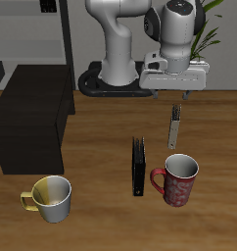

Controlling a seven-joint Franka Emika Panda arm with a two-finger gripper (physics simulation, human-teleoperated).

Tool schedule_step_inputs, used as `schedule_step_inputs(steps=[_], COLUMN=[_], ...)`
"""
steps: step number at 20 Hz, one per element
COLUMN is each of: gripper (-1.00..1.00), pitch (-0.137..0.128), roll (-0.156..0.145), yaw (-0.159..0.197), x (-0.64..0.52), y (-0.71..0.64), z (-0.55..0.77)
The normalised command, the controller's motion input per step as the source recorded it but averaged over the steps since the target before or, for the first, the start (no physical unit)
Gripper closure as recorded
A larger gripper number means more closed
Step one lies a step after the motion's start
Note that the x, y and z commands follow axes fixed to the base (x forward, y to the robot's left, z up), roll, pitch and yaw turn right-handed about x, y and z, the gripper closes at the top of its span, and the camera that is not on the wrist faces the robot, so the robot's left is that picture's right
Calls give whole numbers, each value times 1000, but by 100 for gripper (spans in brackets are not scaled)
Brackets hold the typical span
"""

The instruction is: Place the yellow book flat on top of the shelf

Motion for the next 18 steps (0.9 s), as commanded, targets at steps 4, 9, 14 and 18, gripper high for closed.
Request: schedule_step_inputs(steps=[4,9,14,18], gripper=[-100,-100,-100,-100], pitch=[-2,-44,25,-9], roll=[-4,-23,3,-10], yaw=[4,27,-16,13], x=[-60,-53,-15,-86], y=[150,91,98,79], z=[-255,-180,-277,-319])
